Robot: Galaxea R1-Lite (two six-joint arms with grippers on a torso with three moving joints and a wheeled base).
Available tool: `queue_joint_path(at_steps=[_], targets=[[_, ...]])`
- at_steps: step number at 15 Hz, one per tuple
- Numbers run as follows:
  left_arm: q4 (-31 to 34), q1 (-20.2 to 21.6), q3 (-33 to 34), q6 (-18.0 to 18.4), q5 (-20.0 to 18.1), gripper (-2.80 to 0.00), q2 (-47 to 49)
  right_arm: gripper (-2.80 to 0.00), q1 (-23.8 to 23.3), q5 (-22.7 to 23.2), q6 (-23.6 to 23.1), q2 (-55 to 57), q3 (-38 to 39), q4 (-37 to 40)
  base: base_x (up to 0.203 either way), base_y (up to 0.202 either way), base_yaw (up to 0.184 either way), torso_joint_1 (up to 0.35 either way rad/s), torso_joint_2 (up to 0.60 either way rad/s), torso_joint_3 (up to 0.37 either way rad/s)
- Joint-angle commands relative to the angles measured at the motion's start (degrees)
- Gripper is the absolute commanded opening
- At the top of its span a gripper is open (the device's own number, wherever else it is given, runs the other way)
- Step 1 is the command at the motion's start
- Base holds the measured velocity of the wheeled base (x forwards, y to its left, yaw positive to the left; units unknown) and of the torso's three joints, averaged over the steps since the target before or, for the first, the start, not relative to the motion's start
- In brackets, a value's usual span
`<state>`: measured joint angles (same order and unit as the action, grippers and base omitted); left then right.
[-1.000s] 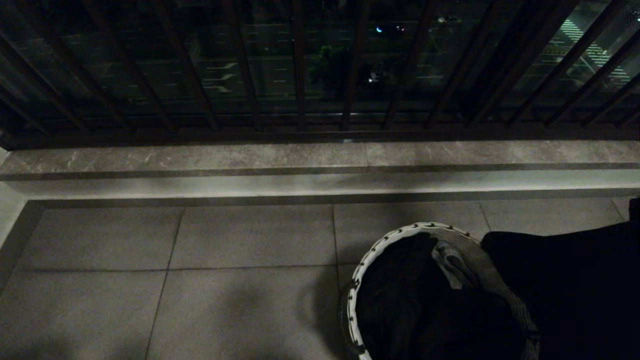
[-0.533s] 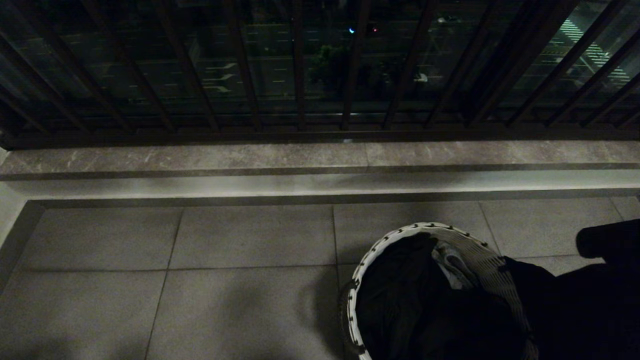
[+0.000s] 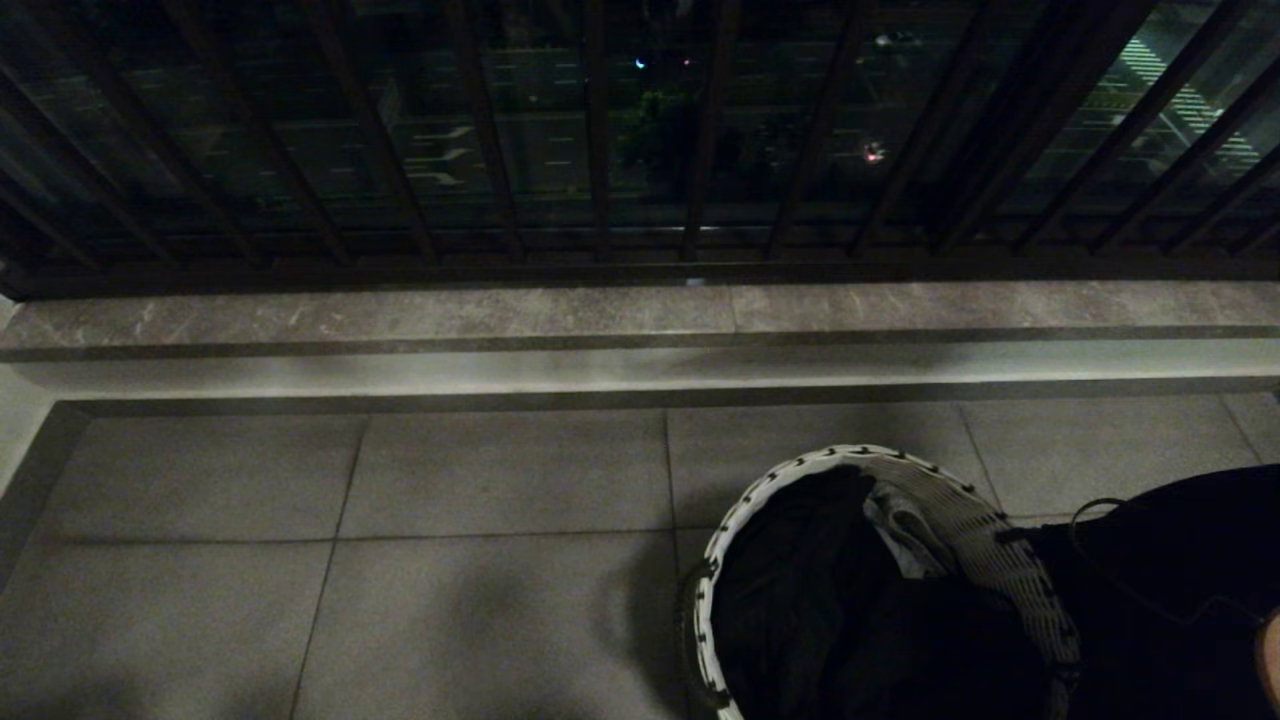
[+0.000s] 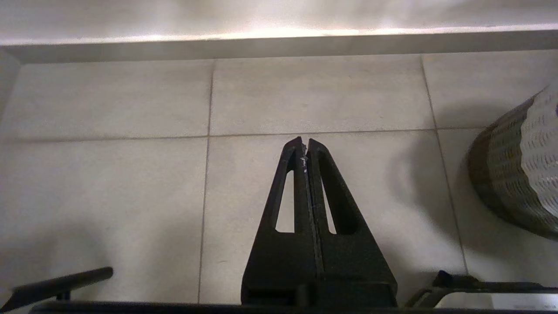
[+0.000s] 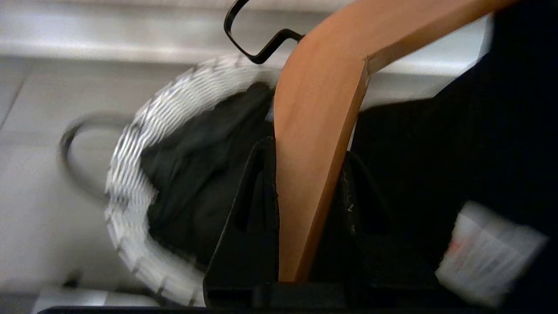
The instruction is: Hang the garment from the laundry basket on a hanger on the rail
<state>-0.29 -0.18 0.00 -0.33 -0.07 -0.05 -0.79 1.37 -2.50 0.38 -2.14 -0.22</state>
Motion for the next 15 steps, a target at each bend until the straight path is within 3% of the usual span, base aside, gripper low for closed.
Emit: queue_joint_path(at_steps=[1, 6, 15], targets=[[0.02, 0.01, 0.09, -0.02, -0.01, -2.8, 0.05, -2.8, 0.0, -0.58, -0.58, -0.29, 2.14, 0.4, 0.0, 0.0, 0.0, 0.0, 0.0, 0.0], [0.02, 0.01, 0.09, -0.02, -0.01, -2.8, 0.05, -2.8, 0.0, -0.58, -0.55, -0.29, 2.21, 0.4, 0.0, 0.0, 0.0, 0.0, 0.0, 0.042], [0.02, 0.01, 0.09, -0.11, -0.01, -2.8, 0.05, -2.8, 0.0, -0.67, -0.75, -0.29, 2.14, 0.4, 0.0, 0.0, 0.0, 0.001, 0.0, 0.191]])
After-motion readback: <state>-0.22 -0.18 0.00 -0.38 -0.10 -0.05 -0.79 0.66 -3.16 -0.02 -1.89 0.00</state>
